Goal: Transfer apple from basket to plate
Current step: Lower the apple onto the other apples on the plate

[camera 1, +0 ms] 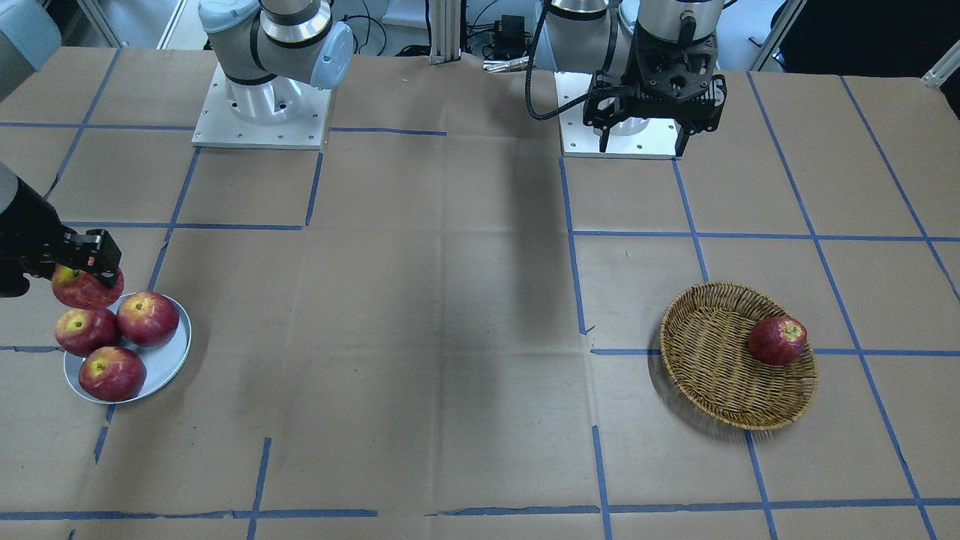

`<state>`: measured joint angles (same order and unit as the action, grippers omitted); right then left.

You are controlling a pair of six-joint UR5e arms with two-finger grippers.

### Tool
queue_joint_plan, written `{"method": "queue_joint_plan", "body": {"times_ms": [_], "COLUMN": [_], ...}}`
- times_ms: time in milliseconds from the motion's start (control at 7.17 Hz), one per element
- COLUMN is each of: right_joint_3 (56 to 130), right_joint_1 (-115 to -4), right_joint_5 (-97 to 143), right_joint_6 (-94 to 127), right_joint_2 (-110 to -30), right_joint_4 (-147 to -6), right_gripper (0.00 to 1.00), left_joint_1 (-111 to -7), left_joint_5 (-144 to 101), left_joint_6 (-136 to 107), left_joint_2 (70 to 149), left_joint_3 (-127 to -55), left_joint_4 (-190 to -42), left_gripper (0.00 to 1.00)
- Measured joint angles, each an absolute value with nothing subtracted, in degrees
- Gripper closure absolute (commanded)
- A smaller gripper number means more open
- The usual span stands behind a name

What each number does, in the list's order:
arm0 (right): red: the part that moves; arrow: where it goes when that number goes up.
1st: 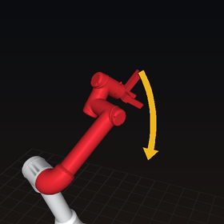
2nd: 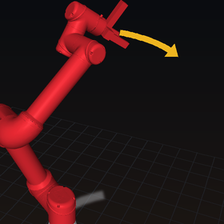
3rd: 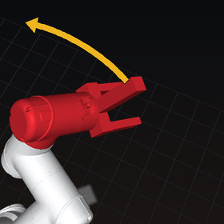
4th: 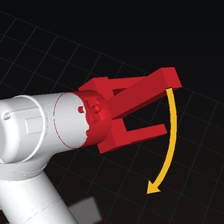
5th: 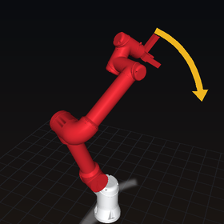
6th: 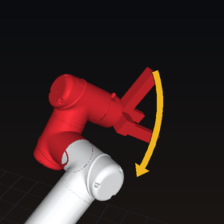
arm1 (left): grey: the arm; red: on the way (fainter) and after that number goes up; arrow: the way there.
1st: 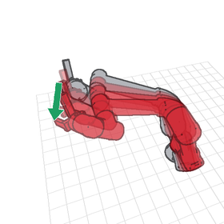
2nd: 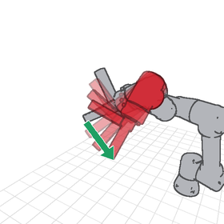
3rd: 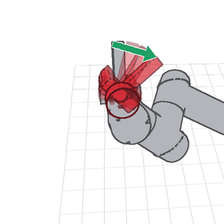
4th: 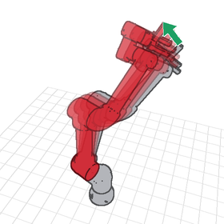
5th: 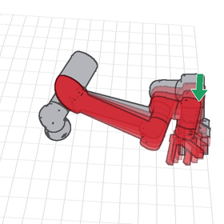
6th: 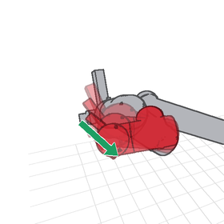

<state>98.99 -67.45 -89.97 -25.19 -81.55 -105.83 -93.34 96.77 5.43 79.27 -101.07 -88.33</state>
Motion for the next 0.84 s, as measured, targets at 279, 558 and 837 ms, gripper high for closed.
{"method": "queue_joint_plan", "body": {"times_ms": [279, 558, 837], "right_joint_3": [104.0, 108.2, 108.7], "right_joint_1": [-65.0, -64.7, -64.7], "right_joint_5": [-89.8, -89.8, -89.8], "right_joint_6": [-28.2, -28.4, -28.5], "right_joint_2": [-80.2, -79.0, -78.1], "right_joint_4": [-113.0, -119.0, -120.8], "right_gripper": [0.54, 0.54, 0.54], "left_joint_1": [-93.3, -93.3, -93.3], "left_joint_5": [96.8, 96.8, 96.9], "left_joint_6": [5.5, 5.6, 5.7], "left_joint_2": [79.3, 79.3, 79.3], "left_joint_3": [-101.1, -101.1, -101.1], "left_joint_4": [-88.3, -88.3, -88.2], "left_gripper": [0.01, 0.01, 0.01]}}
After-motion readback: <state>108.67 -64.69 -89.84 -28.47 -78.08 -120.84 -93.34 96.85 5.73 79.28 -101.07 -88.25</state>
